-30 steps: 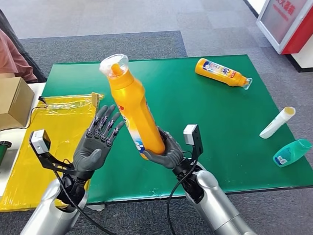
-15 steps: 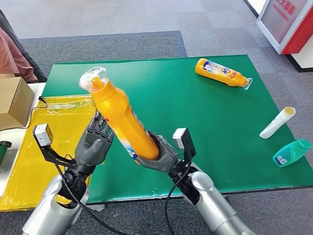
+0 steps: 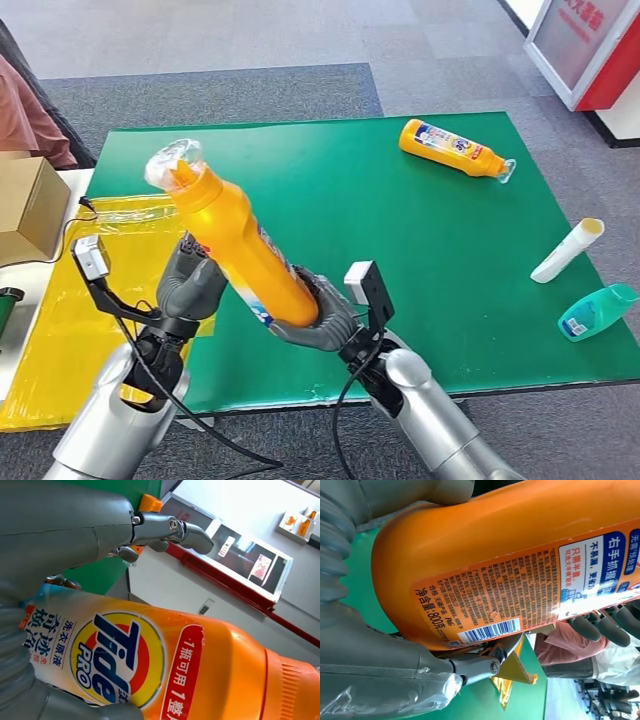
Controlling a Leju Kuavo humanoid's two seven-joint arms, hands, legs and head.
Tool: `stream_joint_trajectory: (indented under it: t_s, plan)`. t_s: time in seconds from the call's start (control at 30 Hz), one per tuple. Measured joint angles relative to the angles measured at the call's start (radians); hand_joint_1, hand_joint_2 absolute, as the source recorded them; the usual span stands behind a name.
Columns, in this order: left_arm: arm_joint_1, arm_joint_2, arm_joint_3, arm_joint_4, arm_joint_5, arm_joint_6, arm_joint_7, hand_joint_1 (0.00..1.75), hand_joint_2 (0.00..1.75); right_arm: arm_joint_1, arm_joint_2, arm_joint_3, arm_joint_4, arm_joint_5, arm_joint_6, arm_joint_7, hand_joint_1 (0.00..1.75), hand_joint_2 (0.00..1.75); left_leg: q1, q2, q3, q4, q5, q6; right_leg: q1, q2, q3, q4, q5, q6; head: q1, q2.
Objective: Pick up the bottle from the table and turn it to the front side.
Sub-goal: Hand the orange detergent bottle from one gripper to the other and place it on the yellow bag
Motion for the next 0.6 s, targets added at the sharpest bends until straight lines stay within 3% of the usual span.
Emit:
stream_joint_trajectory:
  t_s: [0.6]
  plan:
    - [-0.030,-0.022,-0.090,0.033,-0.018,0.033,0.019,0.00,1.75,-0.016,0.002,0.008,0.000,0.046,-0.067,-0.019,1.75,1.75,0.000,0.000,0.000,0.000,0.000,0.000,0.000,0.000,0.000,0.000,0.000,0.000,0.000,0.000]
